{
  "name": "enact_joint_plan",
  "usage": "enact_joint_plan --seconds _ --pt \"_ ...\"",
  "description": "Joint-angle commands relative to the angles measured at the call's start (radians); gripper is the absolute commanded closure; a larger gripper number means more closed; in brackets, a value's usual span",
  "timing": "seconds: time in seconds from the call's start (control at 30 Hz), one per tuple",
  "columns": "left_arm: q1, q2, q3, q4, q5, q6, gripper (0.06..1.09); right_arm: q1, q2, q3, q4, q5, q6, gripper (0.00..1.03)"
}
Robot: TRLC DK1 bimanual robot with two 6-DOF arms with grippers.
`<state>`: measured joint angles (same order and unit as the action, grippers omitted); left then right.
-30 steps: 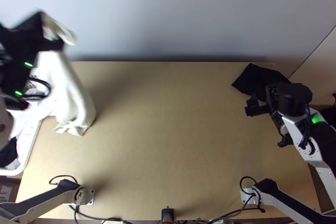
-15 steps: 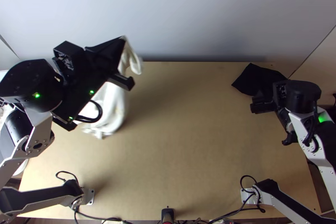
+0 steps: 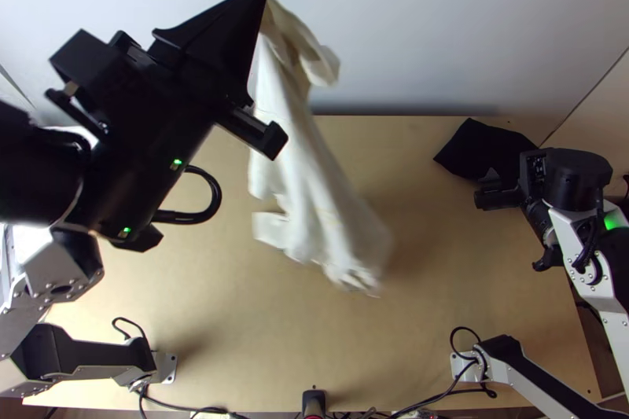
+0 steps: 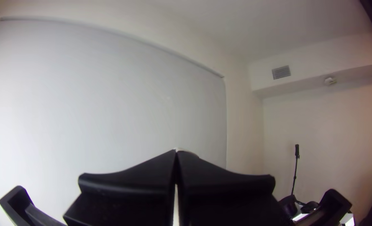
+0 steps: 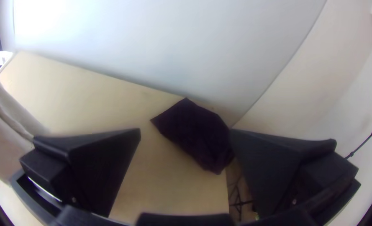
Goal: Fold the t-shirt
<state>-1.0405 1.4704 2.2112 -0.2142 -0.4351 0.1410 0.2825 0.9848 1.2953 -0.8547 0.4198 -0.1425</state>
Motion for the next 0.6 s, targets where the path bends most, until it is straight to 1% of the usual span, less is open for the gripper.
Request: enact_joint_plan --seconds 0.0,0.07,0.27,0.37,0.47,0.57 --pt "-0.046 -0.033 -0.059 -0.03 -0.039 0.037 1.05 0.001 -0.001 -0.011 0.0 -0.023 0.007 0.04" --pt "-0.029 -0.087 -0.176 -0.057 -0.04 0.031 1.05 0.009 -0.003 -0.017 0.0 -0.029 0.009 0.04" --pt "0.028 -0.32 -0.643 -0.068 -0.028 0.039 1.05 0.046 -0.006 -0.022 0.0 -0.064 0.006 0.04" --pt "0.059 -0.436 -0.82 -0.117 -0.025 0.039 1.05 0.063 -0.008 -0.022 -0.007 -0.093 0.003 0.04" --pt "0.091 -0.547 -0.947 -0.2 -0.016 0.022 1.05 0.084 -0.006 -0.024 -0.014 -0.153 -0.008 0.04" --pt "0.142 -0.648 -1.041 -0.289 0.004 -0.001 1.05 0.096 0.003 -0.024 -0.017 -0.282 -0.006 0.04"
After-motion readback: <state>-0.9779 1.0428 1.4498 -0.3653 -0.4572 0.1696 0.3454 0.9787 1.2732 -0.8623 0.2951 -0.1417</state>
